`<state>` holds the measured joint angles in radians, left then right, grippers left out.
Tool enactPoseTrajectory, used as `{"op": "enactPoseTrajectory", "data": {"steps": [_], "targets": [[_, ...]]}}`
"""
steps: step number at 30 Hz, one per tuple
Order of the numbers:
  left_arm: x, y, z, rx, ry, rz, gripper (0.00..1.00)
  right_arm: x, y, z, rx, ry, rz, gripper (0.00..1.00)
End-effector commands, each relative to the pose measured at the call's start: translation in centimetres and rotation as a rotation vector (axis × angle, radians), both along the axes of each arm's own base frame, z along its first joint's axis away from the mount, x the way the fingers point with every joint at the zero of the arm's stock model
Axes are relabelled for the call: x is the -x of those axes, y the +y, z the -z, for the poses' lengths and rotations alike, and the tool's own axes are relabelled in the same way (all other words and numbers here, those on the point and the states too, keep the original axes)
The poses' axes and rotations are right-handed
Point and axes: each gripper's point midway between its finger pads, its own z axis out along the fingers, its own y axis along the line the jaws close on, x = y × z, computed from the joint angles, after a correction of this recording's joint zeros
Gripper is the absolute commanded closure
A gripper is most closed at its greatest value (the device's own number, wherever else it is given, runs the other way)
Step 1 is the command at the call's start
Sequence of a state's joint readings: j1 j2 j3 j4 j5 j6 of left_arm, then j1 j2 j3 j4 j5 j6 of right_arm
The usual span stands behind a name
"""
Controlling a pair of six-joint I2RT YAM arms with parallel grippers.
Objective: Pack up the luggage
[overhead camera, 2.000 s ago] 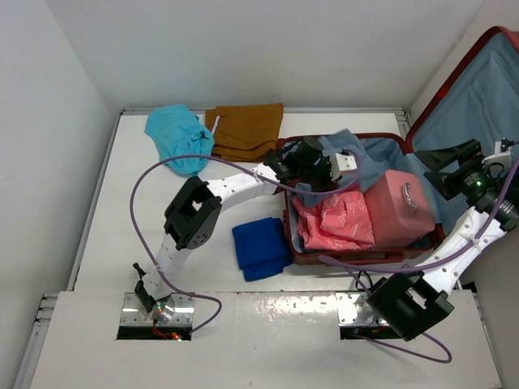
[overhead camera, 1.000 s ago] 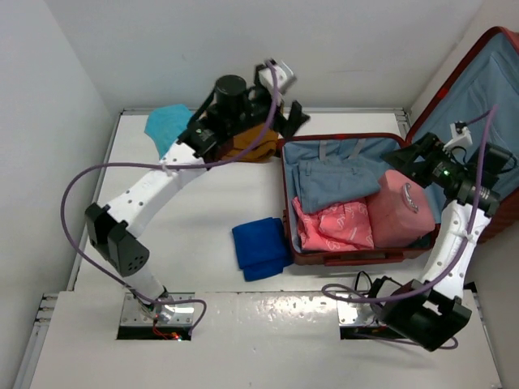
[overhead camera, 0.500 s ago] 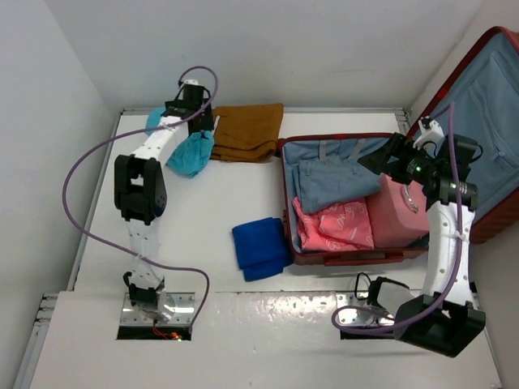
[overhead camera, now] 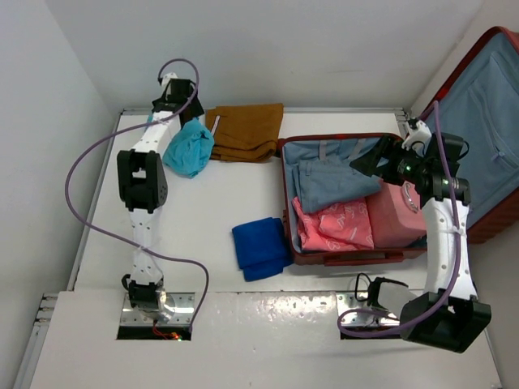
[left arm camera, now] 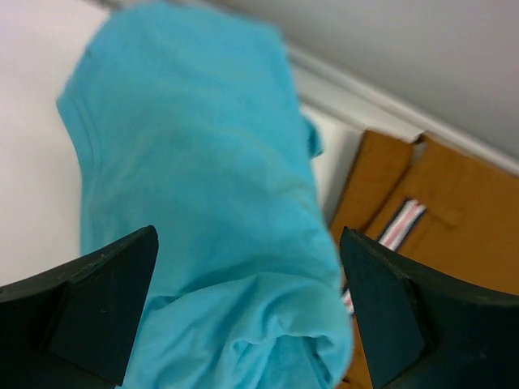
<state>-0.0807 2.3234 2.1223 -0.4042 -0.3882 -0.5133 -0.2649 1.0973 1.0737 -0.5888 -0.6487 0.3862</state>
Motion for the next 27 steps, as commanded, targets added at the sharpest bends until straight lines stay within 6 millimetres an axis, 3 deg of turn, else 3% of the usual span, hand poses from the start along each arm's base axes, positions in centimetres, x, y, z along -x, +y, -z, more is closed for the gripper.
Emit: {"op": "enactPoseTrajectory", "data": {"steps": [1,8,15,18,24,25,27], "targets": [[0.7,2.2,4.1,0.024,0.068,-0.092,0.0,-0.3,-0.3,-0.1,0.034,-0.005,-0.001,0.07],[1.5,3.3,6.7,-0.049,0.134,-0.114,0.0,-1.0,-0.4,0.3,0.019,0.02,0.004,0.07],[5.5,4.4,13.3,-0.047,0.317,-0.127,0.0,-1.7,-0.7,-0.1,0.021,0.024,0.006,0.07],[6.1,5.5,13.2,-0.022,0.317,-0.156,0.0,-1.8,-0.8,-0.1,0.032,0.027,0.008,0.07],[8.3,4.6,15.7,0.046,0.408,-0.08,0.0,-2.5,-0.8,-0.3,0.004,0.037,0.017,0.08],[8.6,4.5,15.7,0.044,0.417,-0.066,0.09,-2.6,-0.8,-0.5,0.004,0.034,0.02,0.08],[8.6,4.0,15.7,0.085,0.416,-0.024,0.34,-2.7,-0.8,-0.6,0.007,0.03,0.017,0.09]]}}
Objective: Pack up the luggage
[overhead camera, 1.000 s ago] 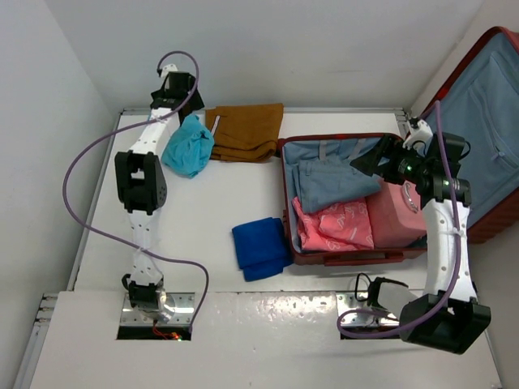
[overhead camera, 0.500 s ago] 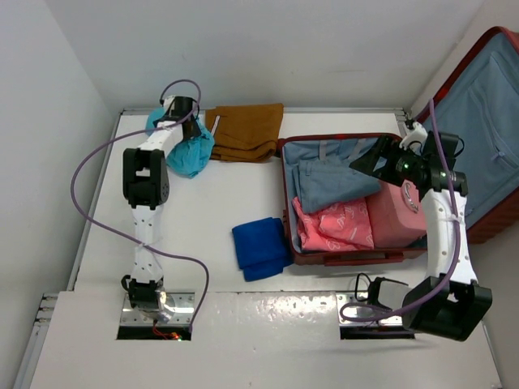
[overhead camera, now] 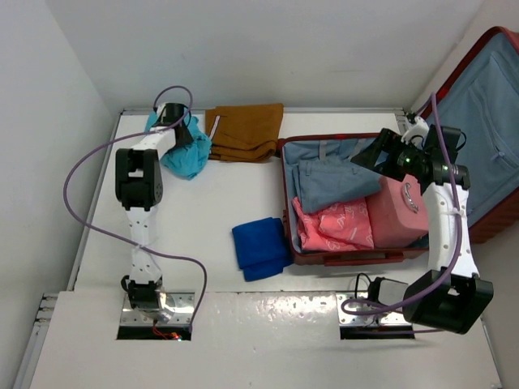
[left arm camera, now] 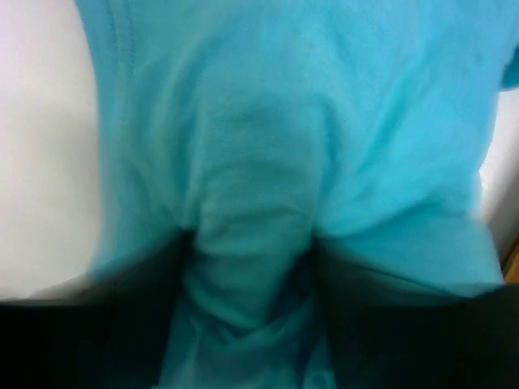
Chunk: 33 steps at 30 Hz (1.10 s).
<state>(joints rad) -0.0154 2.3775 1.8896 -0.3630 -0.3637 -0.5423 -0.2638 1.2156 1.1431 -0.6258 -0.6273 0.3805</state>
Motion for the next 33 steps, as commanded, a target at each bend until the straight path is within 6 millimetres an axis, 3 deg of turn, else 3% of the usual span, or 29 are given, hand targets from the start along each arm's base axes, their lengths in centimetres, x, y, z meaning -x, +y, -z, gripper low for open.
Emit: {"op": "enactPoseTrajectory", "data": {"steps": [1,2,4,6,7,9,10,11,13,14,15,16,17,18,19,20,21,22,24,25,26,27,28,29,30,31,33], "targets": [[4.3,0.0,3.2,0.079,0.173,0.053,0.68,-0.9,-0.1,-2.0,0.013,-0.055,0.005,0.1],[4.7,0.0,3.5,0.073,0.187,0.062,0.84,-0.8,-0.1,-2.0,0.011,-0.053,0.006,0.1],[4.6,-0.4,2.2,0.085,0.169,0.089,0.99,-0.8,0.0,-2.0,0.009,-0.054,0.003,0.1],[4.6,-0.7,0.9,0.123,0.149,0.133,1.0,-0.7,0.0,-2.2,0.008,-0.057,0.004,0.1],[4.4,-1.4,-1.6,0.149,0.102,0.161,1.0,-0.6,0.1,-2.5,0.01,-0.066,0.002,0.11],[3.7,-3.3,-4.8,0.241,-0.01,0.252,1.0,-0.3,0.1,-2.5,0.014,-0.065,-0.004,0.11],[3.4,-3.9,-7.0,0.257,-0.075,0.286,1.0,0.1,0.1,-2.9,0.034,-0.087,-0.011,0.11],[2.9,-5.1,-12.3,0.236,-0.215,0.351,1.0,0.2,0.2,-3.1,0.042,-0.094,-0.013,0.11],[2.8,-9.4,-18.2,0.194,-0.35,0.494,1.0,0.9,0.0,-3.8,0.059,-0.119,-0.003,0.11],[3.2,-12.8,-23.7,0.141,-0.474,0.597,1.0,1.3,-0.1,-4.3,0.065,-0.136,0.003,0.11],[3.3,-12.8,-26.1,0.113,-0.53,0.613,1.0,1.4,-0.6,-4.6,0.069,-0.145,0.026,0.11],[3.8,-16.1,-28.1,0.106,-0.576,0.675,1.0,1.5,-1.1,-4.8,0.071,-0.155,0.051,0.11],[4.0,-17.9,-29.5,0.11,-0.611,0.708,1.0,1.9,-1.9,-6.4,0.094,-0.223,0.099,0.11],[4.8,-21.4,-32.6,0.097,-0.681,0.783,1.0,2.1,-3.1,-6.2,0.061,-0.213,0.176,0.11],[5.3,-23.2,-34.2,0.104,-0.719,0.814,1.0,2.4,-3.7,-5.8,0.054,-0.217,0.213,0.11],[5.3,-25.3,-33.8,0.109,-0.714,0.862,1.0,2.6,-4.8,-7.4,0.072,-0.293,0.264,0.13],[5.5,-27.1,-34.6,0.117,-0.746,0.891,1.0,3.2,-5.7,-7.3,0.041,-0.293,0.335,0.13],[6.5,-30.7,-36.4,0.143,-0.821,0.963,1.0,3.8,-6.7,-8.0,0.049,-0.323,0.386,0.15],[7.3,-35.2,-36.3,0.191,-0.864,1.077,1.0,4.4,-8.3,-9.1,0.043,-0.36,0.491,0.16],[8.6,-38.5,-38.5,0.239,-0.939,1.117,1.0,5.0,-9.1,-9.7,0.048,-0.38,0.54,0.16],[8.7,-41.0,-37.1,0.278,-0.93,1.169,1.0,5.5,-10.3,-10.3,0.073,-0.399,0.615,0.16],[10.3,-43.9,-39.5,0.327,-1.009,1.215,1.0,6.1,-10.9,-10.8,0.078,-0.418,0.661,0.16],[11.0,-45.6,-39.8,0.364,-1.033,1.246,1.0,6.5,-12.0,-10.9,0.102,-0.42,0.728,0.16],[11.6,-47.2,-39.9,0.394,-1.053,1.276,1.0,6.7,-12.0,-11.2,0.105,-0.431,0.741,0.16],[11.3,-49.2,-37.9,0.423,-1.039,1.302,1.0,7.4,-11.7,-11.9,0.118,-0.469,0.744,0.16],[11.9,-50.4,-39.6,0.471,-1.102,1.306,1.0,7.6,-11.7,-12.1,0.122,-0.481,0.75,0.16],[13.4,-53.7,-38.6,0.53,-1.107,1.351,1.0,8.0,-11.3,-12.7,0.131,-0.505,0.746,0.16]]}}
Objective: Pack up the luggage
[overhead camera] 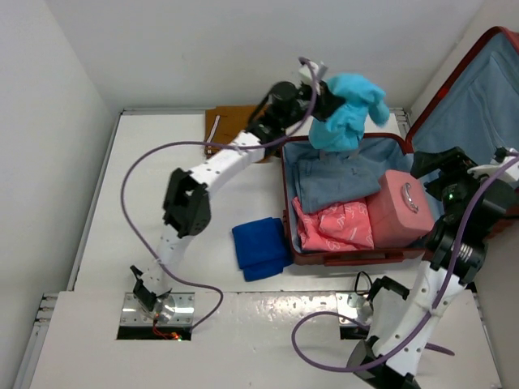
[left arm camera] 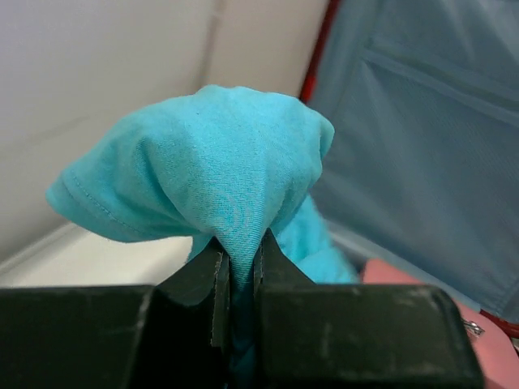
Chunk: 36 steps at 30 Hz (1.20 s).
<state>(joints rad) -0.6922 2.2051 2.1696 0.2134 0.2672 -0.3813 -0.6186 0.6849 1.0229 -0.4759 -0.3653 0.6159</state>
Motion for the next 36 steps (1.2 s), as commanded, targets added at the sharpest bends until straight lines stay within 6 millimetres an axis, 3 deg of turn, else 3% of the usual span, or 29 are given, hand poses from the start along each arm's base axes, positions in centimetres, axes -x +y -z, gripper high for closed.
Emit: {"op": "enactPoseTrajectory", "data": {"steps": [1,4,5,8,10,11,13,14,16,18,21,22,23,24,25,27,28,31,32,34,35,36], "targets": [[1.3,-4.9,0.1,0.121,-0.037,0.111,1.0,0.7,-0.8,-2.3,0.038,-0.079,0.071,0.16],[2.4,-7.5,1.7,0.173,0.002,0.17,1.0,1.0,-1.1,-2.1,0.053,-0.055,0.093,0.16],[2.7,-8.6,3.9,0.164,0.037,0.2,1.0,1.1,-1.1,-1.9,0.065,-0.045,0.091,0.16],[3.7,-9.9,6.9,0.13,0.057,0.26,1.0,1.2,-1.3,-1.4,0.08,-0.019,0.096,0.16],[4.5,-10.5,8.9,0.083,0.052,0.285,1.0,1.1,-1.3,-0.8,0.073,-0.002,0.087,0.16],[6.1,-11.4,10.5,0.019,0.042,0.312,1.0,0.9,-1.1,-0.5,0.068,0.001,0.075,0.16],[7.3,-11.9,11.5,-0.061,0.011,0.319,1.0,0.6,-0.7,-0.1,0.051,0.003,0.046,0.16],[7.8,-12.1,13.8,-0.131,0.03,0.325,1.0,0.4,-0.7,0.5,0.037,0.01,0.038,0.16],[8.9,-12.6,15.2,-0.209,-0.029,0.34,0.98,0.1,-0.2,0.4,0.03,-0.001,0.007,0.16],[9.7,-12.7,16.8,-0.298,-0.045,0.356,0.83,-0.1,-0.2,1.0,0.015,0.002,0.002,0.16],[12.8,-13.6,20.0,-0.428,-0.07,0.441,0.64,-0.3,-0.1,1.5,0.01,0.009,-0.01,0.16],[13.5,-13.6,21.4,-0.463,-0.065,0.457,0.54,-0.5,-0.1,1.5,0.013,0.002,-0.019,0.16],[13.8,-13.2,21.3,-0.472,-0.068,0.459,0.44,-0.7,-0.1,1.8,0.01,0.008,-0.025,0.16],[14.1,-12.8,22.7,-0.468,-0.06,0.458,0.26,-0.8,0.1,2.0,0.004,0.011,-0.042,0.16],[14.0,-12.0,19.9,-0.407,-0.06,0.429,0.21,-1.1,0.1,1.7,0.014,-0.004,-0.05,0.16],[13.8,-10.4,18.8,-0.322,-0.084,0.398,0.09,-1.6,0.4,2.7,-0.005,0.014,-0.087,0.16],[13.9,-9.3,15.2,-0.264,-0.129,0.387,0.08,-1.9,0.2,2.5,0.003,0.005,-0.088,0.17],[14.4,-7.6,12.2,-0.228,-0.189,0.375,0.01,-2.7,0.2,3.4,-0.02,0.019,-0.111,0.18],[14.9,-6.6,8.9,-0.188,-0.233,0.352,0.01,-3.1,0.2,3.7,-0.023,0.016,-0.126,0.2],[14.9,-4.9,7.0,-0.138,-0.219,0.309,0.0,-3.7,0.4,3.9,-0.037,0.006,-0.151,0.21],[13.4,-2.5,3.5,-0.1,-0.246,0.204,0.0,-4.2,0.4,3.8,-0.036,-0.004,-0.17,0.21],[13.4,-1.7,2.4,-0.09,-0.234,0.169,0.0,-4.5,0.9,3.8,-0.041,-0.007,-0.202,0.23]]}}
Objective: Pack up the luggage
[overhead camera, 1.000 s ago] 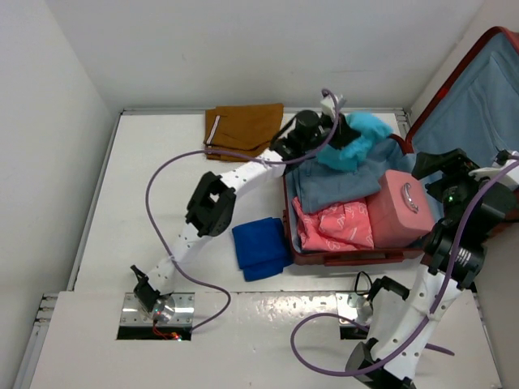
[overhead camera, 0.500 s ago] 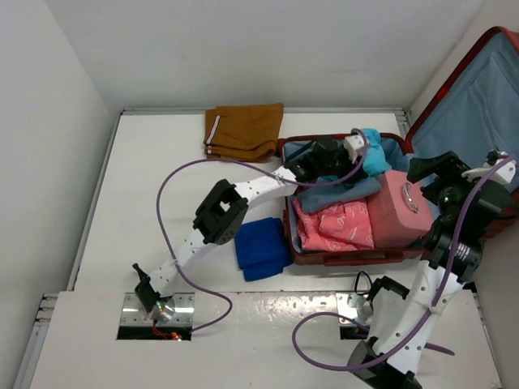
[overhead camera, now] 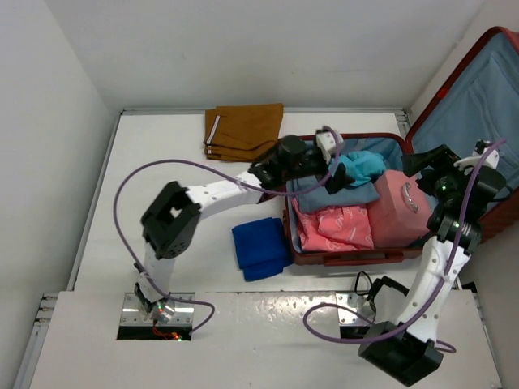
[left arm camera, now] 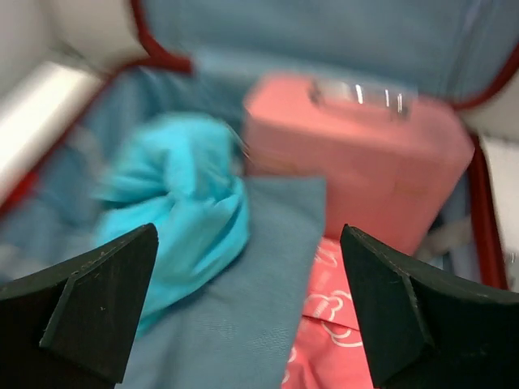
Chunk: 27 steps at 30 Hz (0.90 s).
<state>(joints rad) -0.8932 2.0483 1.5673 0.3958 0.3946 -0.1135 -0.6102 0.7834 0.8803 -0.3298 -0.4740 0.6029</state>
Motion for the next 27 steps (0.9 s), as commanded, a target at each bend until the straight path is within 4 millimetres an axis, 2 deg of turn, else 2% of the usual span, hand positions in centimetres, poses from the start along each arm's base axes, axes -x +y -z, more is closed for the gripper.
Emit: {"op": "enactPoseTrajectory", "data": {"steps": [1,3,4,5,7,8,10,11,12,13,14,16,17,18,20,21,23,24,27], "targets": [[-1.9,5.1,-13.2,0.217,-0.134,-0.166,0.0,-1.4,1.1,-1.5,0.009,-0.071,-0.1,0.23],[-3.9,8.3,-15.5,0.163,-0.188,-0.272,0.0,-2.0,2.0,-1.1,-0.008,-0.055,-0.172,0.23],[-3.8,10.0,-17.2,0.133,-0.214,-0.291,0.0,-2.2,2.2,-0.7,-0.016,-0.042,-0.192,0.23],[-4.9,12.7,-16.3,-0.011,-0.208,-0.323,0.0,-2.0,3.1,-0.3,-0.024,-0.022,-0.237,0.23],[-5.3,16.1,-15.2,-0.124,-0.175,-0.352,0.0,-2.1,3.5,0.1,0.004,-0.005,-0.276,0.21],[-5.2,20.1,-12.7,-0.252,-0.137,-0.36,0.0,-1.8,4.3,0.4,0.001,0.005,-0.314,0.19],[-2.9,23.2,-9.3,-0.361,-0.114,-0.248,0.0,-1.7,5.2,1.0,0.027,0.015,-0.37,0.18],[-0.5,25.6,-3.7,-0.52,-0.118,-0.131,0.0,-1.5,5.7,1.0,0.028,0.014,-0.399,0.17],[2.4,27.5,-4.3,-0.501,-0.18,-0.036,0.0,-1.3,6.4,1.7,0.034,0.034,-0.432,0.15],[4.8,29.2,0.4,-0.59,-0.195,0.056,0.0,-1.3,7.1,2.0,0.031,0.042,-0.46,0.15],[6.5,30.1,1.5,-0.601,-0.176,0.064,0.0,-1.2,7.3,2.1,0.033,0.045,-0.468,0.15],[10.0,30.3,2.3,-0.632,-0.335,0.183,0.0,-1.0,7.7,2.5,0.033,0.062,-0.487,0.14],[11.2,30.3,3.4,-0.651,-0.362,0.233,0.0,-1.1,8.3,2.8,0.032,0.07,-0.505,0.14],[13.1,30.0,5.7,-0.677,-0.394,0.324,0.0,-1.1,8.5,3.1,0.023,0.083,-0.51,0.13],[14.4,29.8,7.2,-0.698,-0.417,0.383,0.0,-1.2,8.8,3.1,0.038,0.089,-0.522,0.13],[15.1,29.6,8.6,-0.713,-0.429,0.436,0.0,-1.3,8.8,3.0,0.045,0.092,-0.52,0.13],[15.0,29.1,9.7,-0.734,-0.462,0.477,0.0,-1.3,9.1,3.3,0.04,0.112,-0.521,0.13],[14.9,29.0,11.3,-0.75,-0.427,0.495,0.0,-1.3,9.1,3.0,0.051,0.107,-0.522,0.13],[13.6,27.6,12.4,-0.746,-0.451,0.505,0.0,-1.3,9.3,3.0,0.057,0.115,-0.524,0.12]]}}
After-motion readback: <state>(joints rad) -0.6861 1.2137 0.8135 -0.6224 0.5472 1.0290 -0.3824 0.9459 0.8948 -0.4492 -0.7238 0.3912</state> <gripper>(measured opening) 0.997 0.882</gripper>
